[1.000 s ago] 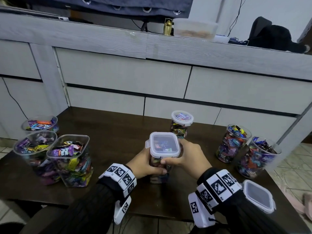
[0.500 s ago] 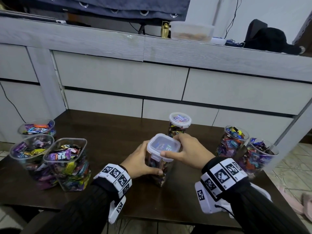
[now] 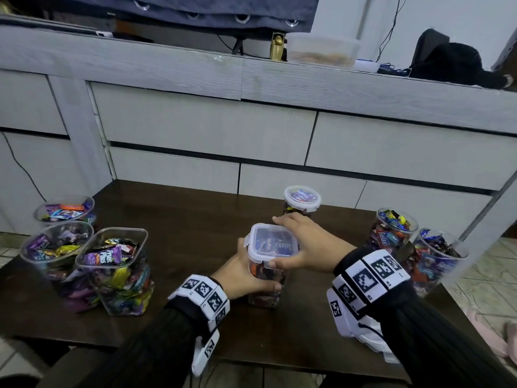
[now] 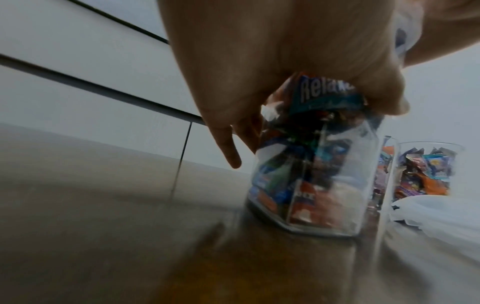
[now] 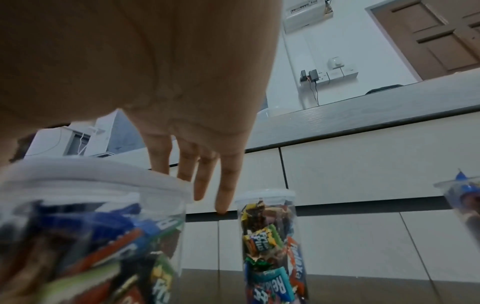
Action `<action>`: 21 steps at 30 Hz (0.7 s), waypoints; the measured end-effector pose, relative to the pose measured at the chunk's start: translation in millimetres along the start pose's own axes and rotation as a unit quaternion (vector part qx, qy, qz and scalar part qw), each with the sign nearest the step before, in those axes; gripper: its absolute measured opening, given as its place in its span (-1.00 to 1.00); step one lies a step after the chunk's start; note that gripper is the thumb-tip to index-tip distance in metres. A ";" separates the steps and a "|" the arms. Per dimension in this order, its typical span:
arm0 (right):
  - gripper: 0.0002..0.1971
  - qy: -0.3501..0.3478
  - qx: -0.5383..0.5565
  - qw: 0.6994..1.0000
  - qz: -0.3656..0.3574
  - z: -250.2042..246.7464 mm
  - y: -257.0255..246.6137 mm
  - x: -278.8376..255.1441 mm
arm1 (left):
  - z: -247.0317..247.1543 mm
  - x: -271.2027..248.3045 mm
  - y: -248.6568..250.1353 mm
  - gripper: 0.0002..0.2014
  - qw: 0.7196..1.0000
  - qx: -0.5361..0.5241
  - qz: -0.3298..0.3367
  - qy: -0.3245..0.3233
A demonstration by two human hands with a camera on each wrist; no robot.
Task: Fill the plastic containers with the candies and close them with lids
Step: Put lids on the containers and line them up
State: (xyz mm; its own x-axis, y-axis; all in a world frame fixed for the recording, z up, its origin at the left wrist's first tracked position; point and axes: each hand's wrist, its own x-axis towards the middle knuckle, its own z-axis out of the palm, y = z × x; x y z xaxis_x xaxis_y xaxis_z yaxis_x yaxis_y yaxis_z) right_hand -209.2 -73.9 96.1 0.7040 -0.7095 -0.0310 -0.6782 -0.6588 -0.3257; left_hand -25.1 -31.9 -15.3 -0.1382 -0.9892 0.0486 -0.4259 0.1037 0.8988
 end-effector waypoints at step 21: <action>-0.39 -0.031 -0.008 0.998 -0.050 -11.5 16.2 -17.4 | -5.6 -6.2 -11.2 0.03 0.996 0.079 -0.050 -0.005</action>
State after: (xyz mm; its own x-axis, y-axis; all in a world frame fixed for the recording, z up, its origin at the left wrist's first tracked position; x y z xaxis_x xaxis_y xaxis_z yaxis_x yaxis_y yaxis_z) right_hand -234.9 -75.2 102.2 0.7792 -0.6241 -0.0576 -0.6076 -0.7296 -0.3140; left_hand -14.5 -27.5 -23.2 -0.0963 -0.9944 -0.0425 -0.5732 0.0205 0.8192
